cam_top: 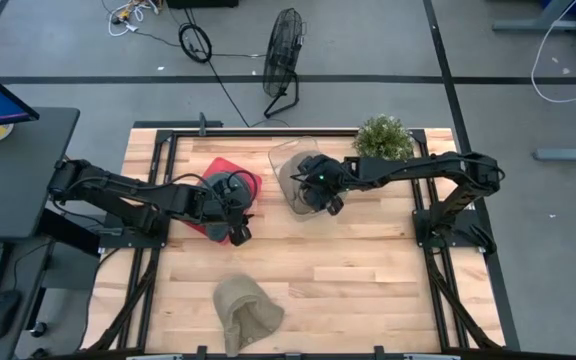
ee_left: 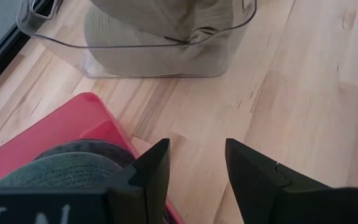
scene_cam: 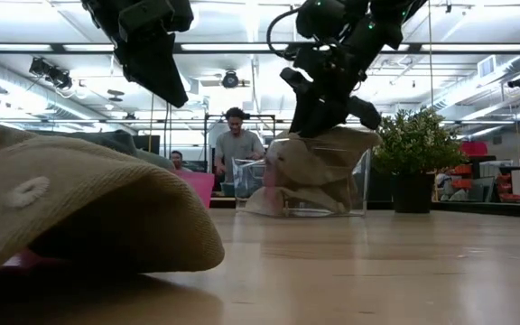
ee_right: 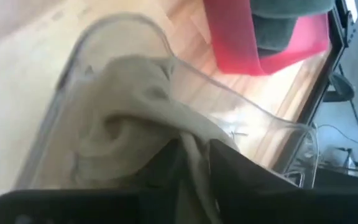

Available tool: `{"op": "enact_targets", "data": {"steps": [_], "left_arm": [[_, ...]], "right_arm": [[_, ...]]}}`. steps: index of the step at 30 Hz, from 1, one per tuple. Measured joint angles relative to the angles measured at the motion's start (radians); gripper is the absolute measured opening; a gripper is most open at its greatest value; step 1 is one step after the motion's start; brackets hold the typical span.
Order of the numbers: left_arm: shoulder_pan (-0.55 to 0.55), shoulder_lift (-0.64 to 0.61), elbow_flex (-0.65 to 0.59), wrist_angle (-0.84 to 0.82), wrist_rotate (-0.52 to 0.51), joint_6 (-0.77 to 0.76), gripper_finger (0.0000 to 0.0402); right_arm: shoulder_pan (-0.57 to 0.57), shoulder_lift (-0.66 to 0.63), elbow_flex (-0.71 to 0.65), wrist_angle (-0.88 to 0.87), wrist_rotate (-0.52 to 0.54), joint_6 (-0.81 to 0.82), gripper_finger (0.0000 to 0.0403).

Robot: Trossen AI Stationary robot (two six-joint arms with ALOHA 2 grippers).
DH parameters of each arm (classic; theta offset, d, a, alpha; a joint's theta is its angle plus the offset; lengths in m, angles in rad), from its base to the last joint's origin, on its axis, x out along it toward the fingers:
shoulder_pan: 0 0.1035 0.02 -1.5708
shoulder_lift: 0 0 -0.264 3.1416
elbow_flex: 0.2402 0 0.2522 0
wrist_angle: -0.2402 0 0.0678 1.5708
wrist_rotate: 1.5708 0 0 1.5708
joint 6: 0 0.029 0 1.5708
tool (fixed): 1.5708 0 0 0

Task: Pick & Place hat
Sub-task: Put the right brown cap into the transparent bin

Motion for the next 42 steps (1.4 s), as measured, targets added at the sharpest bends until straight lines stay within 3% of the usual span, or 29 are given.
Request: {"op": "enact_targets", "data": {"steps": [4,10,15,18,22,26,32,37,42], "left_arm": [[0.000,0.000,0.000,0.000,0.000,0.001,0.0160],[0.000,0.000,0.000,0.001,0.000,0.001,0.0160],[0.000,0.000,0.000,0.000,0.000,0.000,0.0160],[0.000,0.000,0.000,0.001,0.000,0.001,0.0160],[0.000,0.000,0.000,0.001,0.000,0.001,0.0160],[0.000,0.000,0.000,0.002,0.000,0.001,0.0160],[-0.001,0.000,0.000,0.003,0.000,0.001,0.0160],[0.000,0.000,0.000,0.003,0.000,0.002,0.0160],[0.000,0.000,0.000,0.006,-0.001,0.001,0.0160]], "right_arm": [[0.046,-0.011,0.000,0.006,0.060,0.062,0.0116],[0.142,-0.050,0.001,-0.026,0.349,0.120,0.0146],[0.202,-0.090,0.001,-0.134,0.602,0.264,0.0142],[0.214,-0.116,0.001,-0.251,0.655,0.459,0.0121],[0.193,-0.128,0.001,-0.379,0.650,0.679,0.0068],[0.149,-0.117,-0.019,-0.370,0.602,0.746,0.0009],[0.099,-0.115,-0.085,-0.314,0.424,0.718,0.0004],[0.086,-0.115,-0.105,-0.109,0.387,0.636,0.0005],[0.054,-0.107,-0.104,0.047,0.189,0.569,0.0003]]}}
